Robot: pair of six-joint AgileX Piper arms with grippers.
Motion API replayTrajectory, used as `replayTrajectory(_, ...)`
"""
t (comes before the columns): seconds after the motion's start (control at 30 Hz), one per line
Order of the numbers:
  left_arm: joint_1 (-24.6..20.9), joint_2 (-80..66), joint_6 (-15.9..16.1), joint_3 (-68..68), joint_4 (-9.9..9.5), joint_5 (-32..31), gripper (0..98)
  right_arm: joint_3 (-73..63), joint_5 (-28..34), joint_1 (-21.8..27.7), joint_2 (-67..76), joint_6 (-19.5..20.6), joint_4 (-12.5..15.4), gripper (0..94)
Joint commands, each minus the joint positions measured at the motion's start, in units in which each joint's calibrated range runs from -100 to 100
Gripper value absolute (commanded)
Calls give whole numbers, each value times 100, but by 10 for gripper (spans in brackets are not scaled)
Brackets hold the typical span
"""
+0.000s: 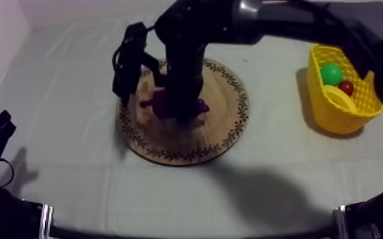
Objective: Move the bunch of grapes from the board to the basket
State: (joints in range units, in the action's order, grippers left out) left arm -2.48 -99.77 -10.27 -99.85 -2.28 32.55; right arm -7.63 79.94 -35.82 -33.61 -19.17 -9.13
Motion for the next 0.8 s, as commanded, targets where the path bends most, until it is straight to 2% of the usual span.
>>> replayTrajectory(0.0, -1, 3, -1, -4, 1, 3, 0, -96, 81, 18, 221, -23, 5, 380)
replayTrajectory(0.57, -1, 3, -1, -4, 1, 3, 0, -304, 498, 101, 1713, -34, -54, 378)
replayTrajectory(0.77, -1, 3, -1, -4, 1, 3, 0, -71, 436, 297, 2011, 145, -155, 377)
